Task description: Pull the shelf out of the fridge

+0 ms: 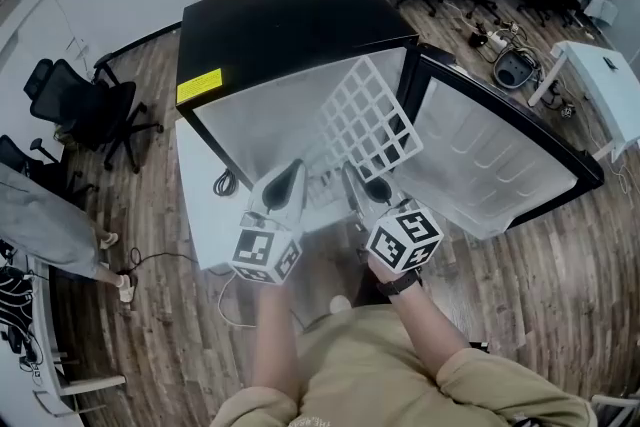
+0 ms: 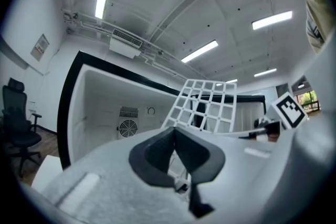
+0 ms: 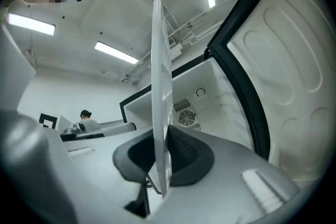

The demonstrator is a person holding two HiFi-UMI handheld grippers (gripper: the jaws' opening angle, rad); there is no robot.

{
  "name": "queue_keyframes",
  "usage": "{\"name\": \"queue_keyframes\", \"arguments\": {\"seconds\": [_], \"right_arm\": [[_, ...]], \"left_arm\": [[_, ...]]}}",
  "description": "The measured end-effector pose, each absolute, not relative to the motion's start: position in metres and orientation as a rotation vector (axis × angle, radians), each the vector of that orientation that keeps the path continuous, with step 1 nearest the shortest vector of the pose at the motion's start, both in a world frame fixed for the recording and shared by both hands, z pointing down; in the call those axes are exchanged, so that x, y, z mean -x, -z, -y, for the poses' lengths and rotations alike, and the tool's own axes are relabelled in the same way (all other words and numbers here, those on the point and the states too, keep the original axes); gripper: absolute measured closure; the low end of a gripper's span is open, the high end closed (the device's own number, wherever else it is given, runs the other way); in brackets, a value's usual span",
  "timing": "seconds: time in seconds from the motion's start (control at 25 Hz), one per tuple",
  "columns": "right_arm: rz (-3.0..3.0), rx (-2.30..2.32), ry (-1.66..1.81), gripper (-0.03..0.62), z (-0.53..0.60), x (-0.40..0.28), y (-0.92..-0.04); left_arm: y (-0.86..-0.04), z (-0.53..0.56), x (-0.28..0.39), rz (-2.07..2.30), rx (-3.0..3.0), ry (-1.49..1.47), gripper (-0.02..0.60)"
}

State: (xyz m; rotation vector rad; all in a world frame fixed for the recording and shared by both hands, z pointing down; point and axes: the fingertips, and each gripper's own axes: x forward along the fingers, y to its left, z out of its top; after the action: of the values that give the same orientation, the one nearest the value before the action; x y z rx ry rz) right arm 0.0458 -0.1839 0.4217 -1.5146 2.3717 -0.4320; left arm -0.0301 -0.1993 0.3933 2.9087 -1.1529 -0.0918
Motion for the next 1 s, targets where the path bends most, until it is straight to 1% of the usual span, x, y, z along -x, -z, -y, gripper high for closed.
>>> {"name": "queue_keyframes", "arguments": {"seconds": [0.68,1.0], "right_arm": [[-2.464,1.865,-0.052,0.565,0.194,-0.055,-0.4],[-2.441,1.925,-0.094,0.563,0.199,-0.063,-0.399]], "left_arm": [[-0.411,0.211,0.07,1.595,-2.723,0.041,0.583],[-0.412,0.209,0.069,1.653,-2.692,0.07,0.583]]}}
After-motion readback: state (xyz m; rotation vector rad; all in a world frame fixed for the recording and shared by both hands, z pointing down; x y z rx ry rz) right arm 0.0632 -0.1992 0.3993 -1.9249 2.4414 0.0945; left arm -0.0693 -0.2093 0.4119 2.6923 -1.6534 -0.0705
